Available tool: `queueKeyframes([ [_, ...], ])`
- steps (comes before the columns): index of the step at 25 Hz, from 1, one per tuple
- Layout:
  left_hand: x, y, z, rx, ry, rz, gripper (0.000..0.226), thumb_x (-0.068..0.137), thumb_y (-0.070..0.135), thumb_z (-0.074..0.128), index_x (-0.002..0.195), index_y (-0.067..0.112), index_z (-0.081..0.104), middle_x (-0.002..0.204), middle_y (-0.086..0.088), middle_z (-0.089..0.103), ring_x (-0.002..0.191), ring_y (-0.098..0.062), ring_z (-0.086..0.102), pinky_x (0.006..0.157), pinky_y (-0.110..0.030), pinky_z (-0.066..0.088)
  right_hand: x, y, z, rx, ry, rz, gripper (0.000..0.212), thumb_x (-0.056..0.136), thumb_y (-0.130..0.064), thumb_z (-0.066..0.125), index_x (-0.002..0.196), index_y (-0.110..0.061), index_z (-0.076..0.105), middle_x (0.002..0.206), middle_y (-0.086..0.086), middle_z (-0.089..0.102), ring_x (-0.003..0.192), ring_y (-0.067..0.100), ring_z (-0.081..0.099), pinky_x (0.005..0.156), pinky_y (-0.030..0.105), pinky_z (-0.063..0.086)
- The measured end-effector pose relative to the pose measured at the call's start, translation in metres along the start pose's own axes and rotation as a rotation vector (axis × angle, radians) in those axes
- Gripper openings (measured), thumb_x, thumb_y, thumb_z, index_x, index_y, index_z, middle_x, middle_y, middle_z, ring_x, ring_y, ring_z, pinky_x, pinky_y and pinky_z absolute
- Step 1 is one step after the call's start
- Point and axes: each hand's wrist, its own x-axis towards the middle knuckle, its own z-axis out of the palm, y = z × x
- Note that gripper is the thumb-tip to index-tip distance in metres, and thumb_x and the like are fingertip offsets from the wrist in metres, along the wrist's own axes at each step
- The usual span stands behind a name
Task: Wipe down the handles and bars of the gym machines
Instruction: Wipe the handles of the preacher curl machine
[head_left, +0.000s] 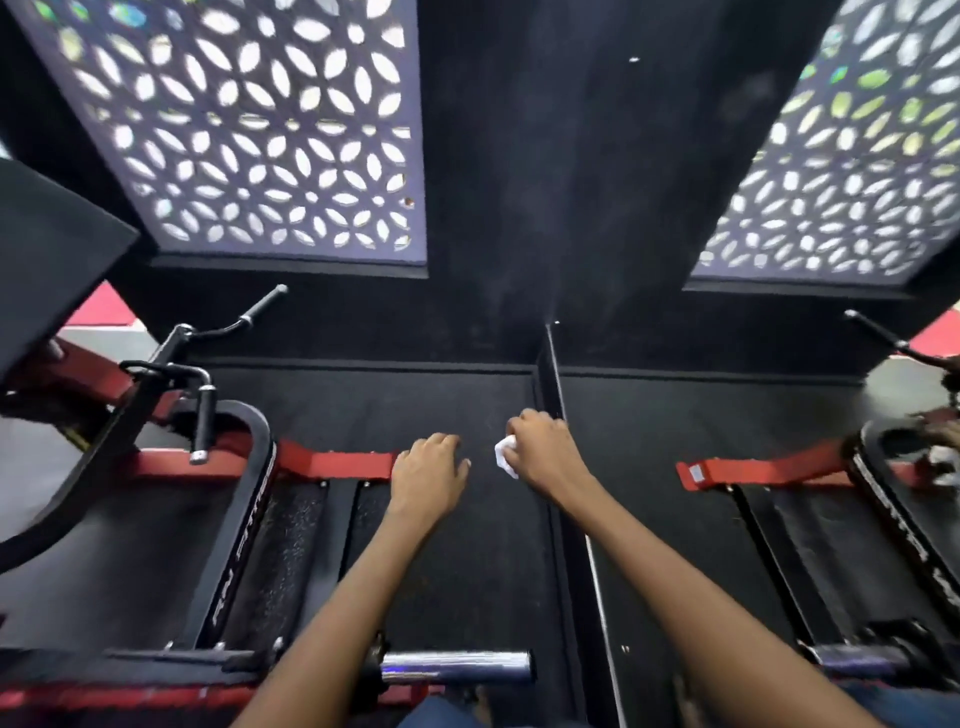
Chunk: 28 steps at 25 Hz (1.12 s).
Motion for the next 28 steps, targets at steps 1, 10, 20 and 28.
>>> queueKeyframes([
  [1, 0.007, -0.004, -0.003, -0.002, 0.002, -0.032, 0.038, 0.098, 0.036, 0.046, 0.131, 0.019, 0.052, 0.133, 0.002, 0.055, 0.120, -0.023, 0.052, 0.094, -0.035, 0.041, 0.015, -0.002, -0.001, 0.004, -0.011, -0.033, 0.021, 0.089, -0.019, 0.046, 0.095, -0.004, 0.060, 0.107, 0.011, 0.057, 0.104, 0.031, 0.052, 0.084, 0.036, 0.036],
  [10, 0.038, -0.086, -0.015, -0.005, 0.074, -0.409, 0.037, 0.095, 0.033, 0.050, 0.128, 0.017, 0.056, 0.129, -0.001, 0.058, 0.116, -0.026, 0.056, 0.092, -0.038, 0.043, 0.135, -0.075, 0.016, -0.007, -0.151, -0.376, 0.016, 0.087, -0.013, 0.044, 0.088, -0.005, 0.058, 0.107, 0.013, 0.057, 0.104, 0.032, 0.052, 0.084, 0.035, 0.036],
  [20, 0.087, -0.123, -0.020, 0.000, 0.060, -0.802, 0.030, 0.095, 0.033, 0.048, 0.119, 0.018, 0.059, 0.125, -0.001, 0.060, 0.116, -0.024, 0.055, 0.091, -0.037, 0.041, 0.249, -0.131, 0.060, -0.046, -0.314, -0.749, 0.026, 0.090, -0.018, 0.046, 0.110, -0.005, 0.057, 0.116, 0.011, 0.054, 0.114, 0.030, 0.048, 0.093, 0.037, 0.034],
  [28, 0.072, -0.146, -0.048, -0.010, 0.125, -0.958, 0.035, 0.097, 0.032, 0.047, 0.126, 0.016, 0.056, 0.129, -0.002, 0.058, 0.119, -0.025, 0.053, 0.096, -0.038, 0.040, 0.253, -0.180, 0.055, 0.012, -0.324, -0.889, 0.022, 0.089, -0.018, 0.049, 0.104, -0.005, 0.058, 0.114, 0.011, 0.054, 0.111, 0.030, 0.048, 0.094, 0.038, 0.034],
])
